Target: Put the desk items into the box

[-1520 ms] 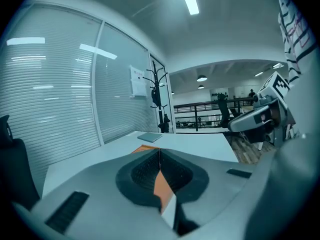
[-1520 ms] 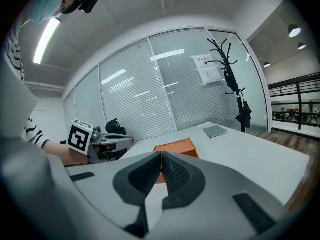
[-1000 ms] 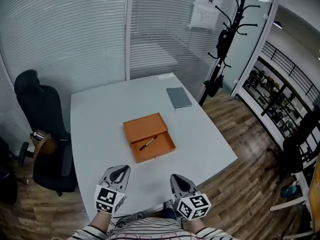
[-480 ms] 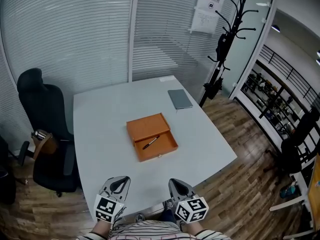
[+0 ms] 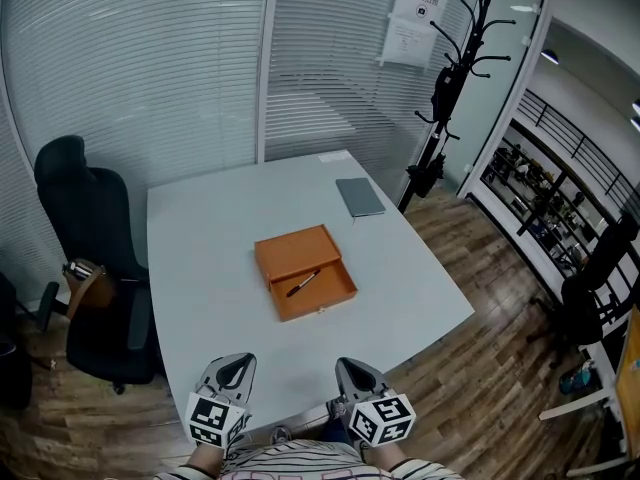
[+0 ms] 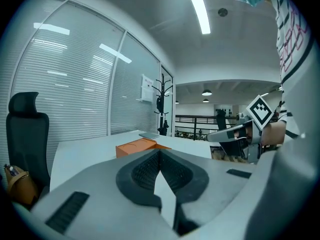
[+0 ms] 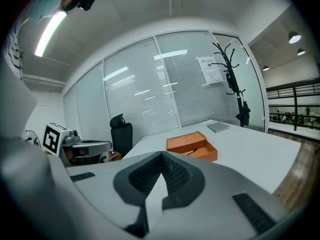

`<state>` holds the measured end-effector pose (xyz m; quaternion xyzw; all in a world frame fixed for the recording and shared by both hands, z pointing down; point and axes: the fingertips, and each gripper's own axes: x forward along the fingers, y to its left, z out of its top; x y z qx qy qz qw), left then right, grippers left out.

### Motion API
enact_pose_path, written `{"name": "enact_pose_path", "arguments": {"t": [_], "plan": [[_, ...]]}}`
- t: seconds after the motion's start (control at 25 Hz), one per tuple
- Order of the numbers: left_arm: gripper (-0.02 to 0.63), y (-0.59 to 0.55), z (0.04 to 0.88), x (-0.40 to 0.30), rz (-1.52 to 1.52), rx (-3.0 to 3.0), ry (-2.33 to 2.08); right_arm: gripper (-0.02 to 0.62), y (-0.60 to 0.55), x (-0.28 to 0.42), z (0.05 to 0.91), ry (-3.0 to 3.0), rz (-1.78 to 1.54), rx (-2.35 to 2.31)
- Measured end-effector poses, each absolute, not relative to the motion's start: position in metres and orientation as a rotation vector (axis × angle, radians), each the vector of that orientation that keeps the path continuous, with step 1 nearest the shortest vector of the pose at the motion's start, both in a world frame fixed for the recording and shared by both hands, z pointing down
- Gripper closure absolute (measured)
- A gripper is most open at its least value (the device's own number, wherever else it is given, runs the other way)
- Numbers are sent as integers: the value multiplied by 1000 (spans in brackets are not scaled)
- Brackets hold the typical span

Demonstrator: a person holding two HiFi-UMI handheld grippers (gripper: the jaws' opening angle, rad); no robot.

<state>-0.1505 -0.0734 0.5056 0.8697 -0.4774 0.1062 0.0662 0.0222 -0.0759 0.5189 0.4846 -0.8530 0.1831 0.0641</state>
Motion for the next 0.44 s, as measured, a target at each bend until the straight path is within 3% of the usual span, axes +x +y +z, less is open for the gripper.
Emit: {"name": "enact_pose_path", "arguments": {"t": [0.44], "plan": [[584, -74, 510, -145, 313, 2613, -1418, 571, -81, 26, 520, -2574, 553, 1468]]}}
